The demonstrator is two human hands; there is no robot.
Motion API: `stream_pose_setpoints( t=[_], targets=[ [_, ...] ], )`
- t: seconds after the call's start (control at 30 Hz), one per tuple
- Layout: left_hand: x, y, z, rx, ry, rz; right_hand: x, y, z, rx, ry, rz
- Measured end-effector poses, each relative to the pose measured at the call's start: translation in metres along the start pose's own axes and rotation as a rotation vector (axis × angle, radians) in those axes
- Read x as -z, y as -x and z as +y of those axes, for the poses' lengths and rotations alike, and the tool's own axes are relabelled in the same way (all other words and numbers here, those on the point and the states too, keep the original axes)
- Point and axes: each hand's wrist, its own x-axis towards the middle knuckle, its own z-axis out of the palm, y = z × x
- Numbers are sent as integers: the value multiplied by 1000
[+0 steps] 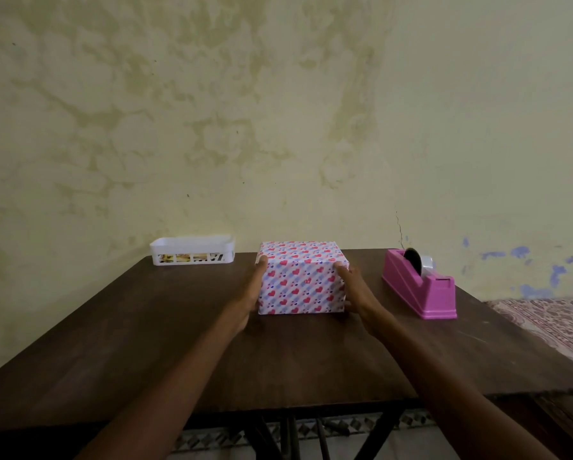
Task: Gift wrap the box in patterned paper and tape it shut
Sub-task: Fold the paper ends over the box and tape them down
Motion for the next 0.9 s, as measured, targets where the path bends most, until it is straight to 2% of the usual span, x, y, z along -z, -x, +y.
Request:
stream_pose_setpoints(
  t=[0.2, 0.37, 0.67, 0.9],
  targets=[
    [0, -4, 0, 18, 17, 3, -1, -3, 1, 2, 22, -15],
    [4, -3, -7, -33, 49, 73, 4, 2, 0, 24, 64, 1],
    [13, -2, -7, -10, 4, 51, 13, 5, -7, 17, 67, -26],
    [8, -4, -10, -131, -94, 139, 14, 3, -1, 142, 194, 85]
  ],
)
